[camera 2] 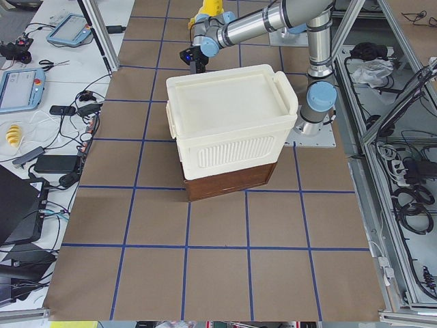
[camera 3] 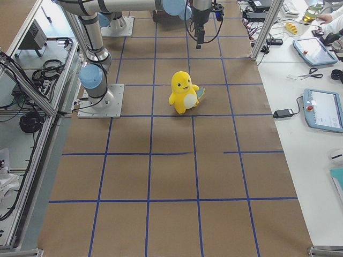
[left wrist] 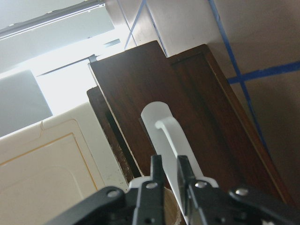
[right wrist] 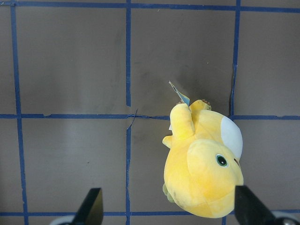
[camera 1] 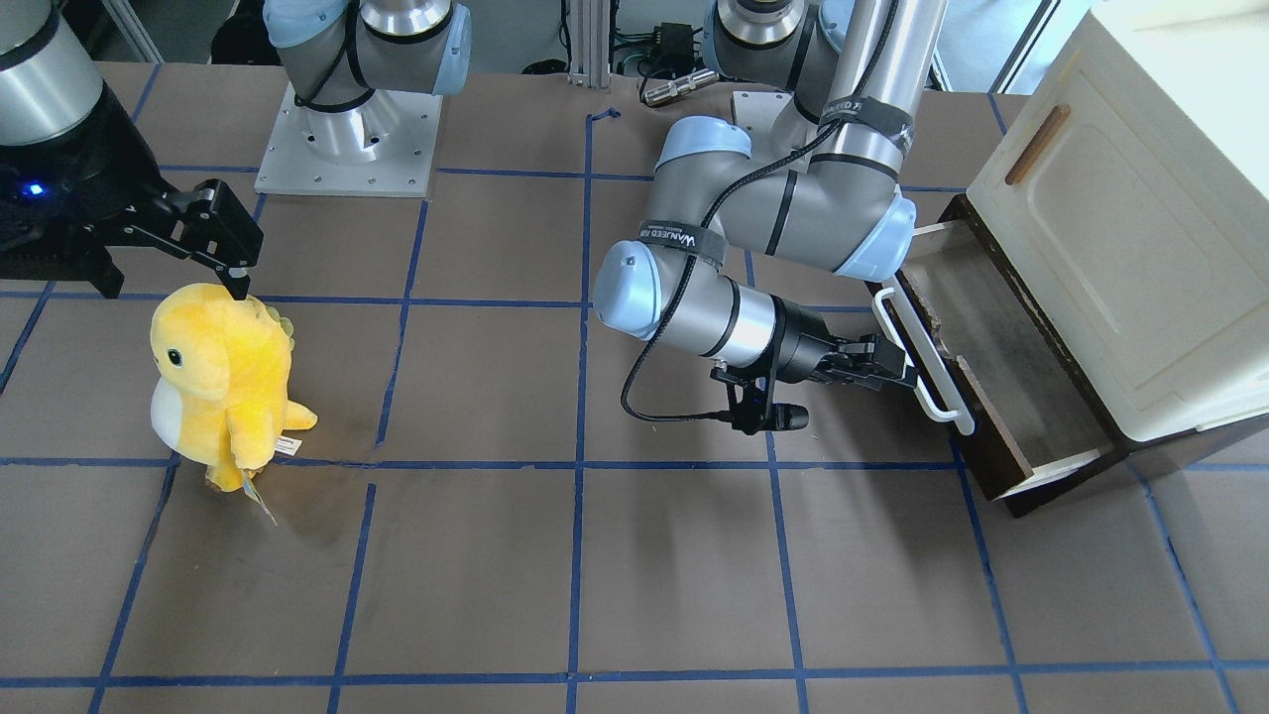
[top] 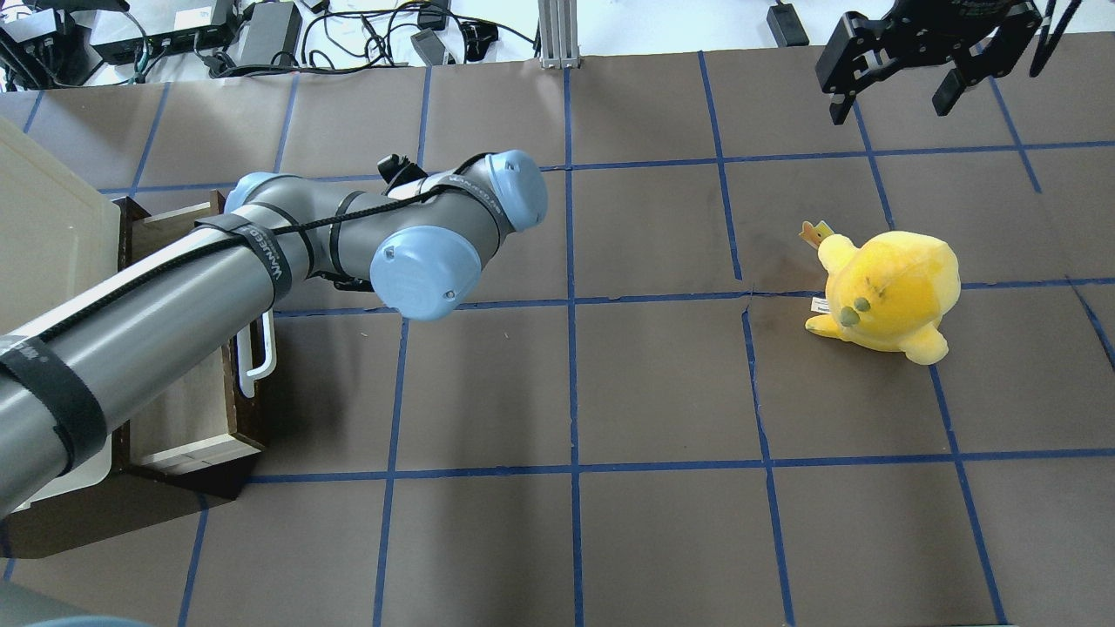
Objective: Pull drawer sideways
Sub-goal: 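Open the left gripper and lift it away from the handle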
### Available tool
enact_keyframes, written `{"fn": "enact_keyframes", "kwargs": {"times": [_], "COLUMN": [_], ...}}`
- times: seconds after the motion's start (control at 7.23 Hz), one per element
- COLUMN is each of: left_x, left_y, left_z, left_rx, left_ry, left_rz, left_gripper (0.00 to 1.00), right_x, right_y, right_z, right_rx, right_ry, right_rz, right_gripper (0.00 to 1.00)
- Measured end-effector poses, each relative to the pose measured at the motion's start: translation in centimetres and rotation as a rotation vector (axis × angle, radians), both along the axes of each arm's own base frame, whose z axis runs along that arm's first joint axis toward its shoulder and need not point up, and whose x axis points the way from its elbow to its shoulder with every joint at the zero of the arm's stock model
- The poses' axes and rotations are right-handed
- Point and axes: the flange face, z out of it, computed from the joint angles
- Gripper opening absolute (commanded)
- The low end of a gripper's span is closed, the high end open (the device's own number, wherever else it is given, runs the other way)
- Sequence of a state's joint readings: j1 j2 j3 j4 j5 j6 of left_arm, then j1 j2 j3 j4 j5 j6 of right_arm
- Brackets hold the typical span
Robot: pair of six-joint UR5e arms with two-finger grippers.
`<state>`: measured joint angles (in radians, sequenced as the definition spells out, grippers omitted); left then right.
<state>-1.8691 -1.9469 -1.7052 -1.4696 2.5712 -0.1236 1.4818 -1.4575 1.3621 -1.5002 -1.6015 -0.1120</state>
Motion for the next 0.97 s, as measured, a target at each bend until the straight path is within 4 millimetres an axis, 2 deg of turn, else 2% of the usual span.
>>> {"fn": "enact_keyframes", "kwargs": {"times": [0.14, 0.41, 0.69, 0.97], "left_x": [-0.5, -0.9, 0.1, 0.5], "left_y": [-0.4, 0.6, 2.0, 3.9], "left_z": [3.4, 9.8, 13.6, 16.6], "left_rx": [-0.012, -0.069, -0.092, -0.105], "left_ry": [0.138, 0.396, 0.674, 0.860], "left_rz": [0.023, 0.069, 0.158, 0.200], "left_gripper": [1.00, 1.00, 1.00, 1.00], "right_x": [0.0, 0.0, 0.0, 0.0], "right_y": [0.0, 0.0, 0.0, 0.0], "right_z": [0.0, 0.0, 0.0, 0.0], "right_rx": [0.000, 0.000, 0.000, 0.000], "right_ry": [0.000, 0.000, 0.000, 0.000], "right_rz": [0.000, 0.000, 0.000, 0.000], "right_gripper": [1.00, 1.00, 1.00, 1.00]}}
